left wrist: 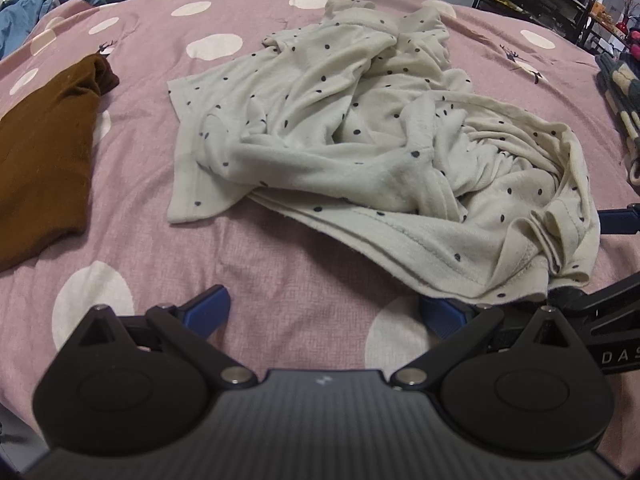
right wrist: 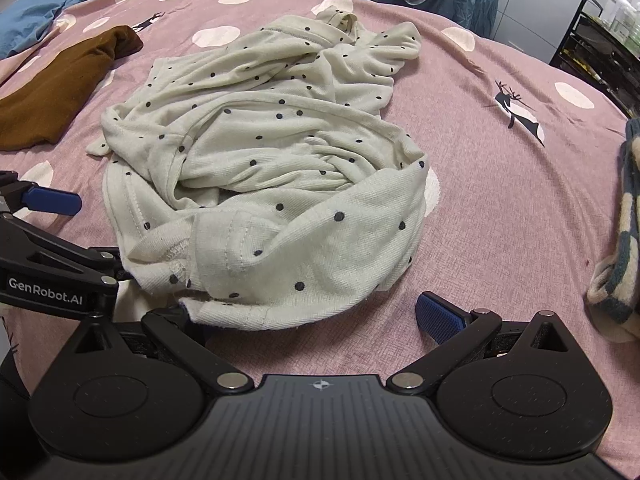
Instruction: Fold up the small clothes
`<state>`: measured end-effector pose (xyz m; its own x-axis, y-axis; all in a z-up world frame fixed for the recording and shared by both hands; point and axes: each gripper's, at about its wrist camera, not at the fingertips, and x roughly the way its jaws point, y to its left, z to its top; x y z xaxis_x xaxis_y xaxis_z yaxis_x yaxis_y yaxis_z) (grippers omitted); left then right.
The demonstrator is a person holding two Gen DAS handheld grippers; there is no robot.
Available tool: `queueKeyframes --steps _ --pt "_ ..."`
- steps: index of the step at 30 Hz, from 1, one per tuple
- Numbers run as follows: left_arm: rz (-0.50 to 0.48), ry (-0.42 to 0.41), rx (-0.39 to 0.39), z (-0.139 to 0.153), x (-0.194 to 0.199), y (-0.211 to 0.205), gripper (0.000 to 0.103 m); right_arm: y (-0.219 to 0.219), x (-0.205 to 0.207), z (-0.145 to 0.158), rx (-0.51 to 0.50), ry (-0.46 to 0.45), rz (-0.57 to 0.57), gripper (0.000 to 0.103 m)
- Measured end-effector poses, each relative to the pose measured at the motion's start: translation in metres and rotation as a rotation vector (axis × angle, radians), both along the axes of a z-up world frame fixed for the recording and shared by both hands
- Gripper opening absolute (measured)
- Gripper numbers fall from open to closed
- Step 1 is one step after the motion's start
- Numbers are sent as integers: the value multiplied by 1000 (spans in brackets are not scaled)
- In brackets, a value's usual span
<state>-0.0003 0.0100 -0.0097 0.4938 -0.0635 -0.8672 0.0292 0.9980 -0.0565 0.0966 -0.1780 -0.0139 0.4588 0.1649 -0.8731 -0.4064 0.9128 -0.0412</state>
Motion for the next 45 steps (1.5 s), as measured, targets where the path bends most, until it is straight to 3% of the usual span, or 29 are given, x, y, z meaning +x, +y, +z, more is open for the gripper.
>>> queueKeyframes --steps 8,11,16,19,23,25,29,31,33,35,36,39,42,45 --pt "1 6 -3 5 0 2 103 -3 -3 3 33 -27 1 103" --pt "-5 -22 2 14 -9 11 103 -12 -21 11 86 -102 13 103" --pt "29 -143 50 36 -32 50 103 -26 -50 46 50 -298 49 103" --pt "84 -189 13 41 -33 77 103 -30 -46 71 153 -374 87 103" --pt "113 -178 -96 41 -25 92 98 4 -12 73 256 -322 164 103" --pt "98 -181 -91 42 -28 88 98 35 1 68 269 -303 235 103" --pt "91 -150 -59 37 -34 84 98 84 13 46 195 -242 359 103" --pt "100 -128 -64 32 -35 88 99 95 14 34 177 -197 396 87" --pt "109 -114 -70 29 -35 92 99 101 12 23 155 -177 438 85" --pt "108 -108 -70 27 -33 92 99 103 11 19 117 -189 465 25" --pt "106 -111 -70 27 -33 92 99 97 13 22 125 -207 445 10" --pt "95 -118 -77 29 -32 89 99 60 24 52 240 -315 295 9" --pt "76 -120 -82 29 -29 83 99 8 32 99 228 -500 135 9" --pt "57 -128 -92 29 -26 75 99 -52 42 139 191 -620 -60 9"
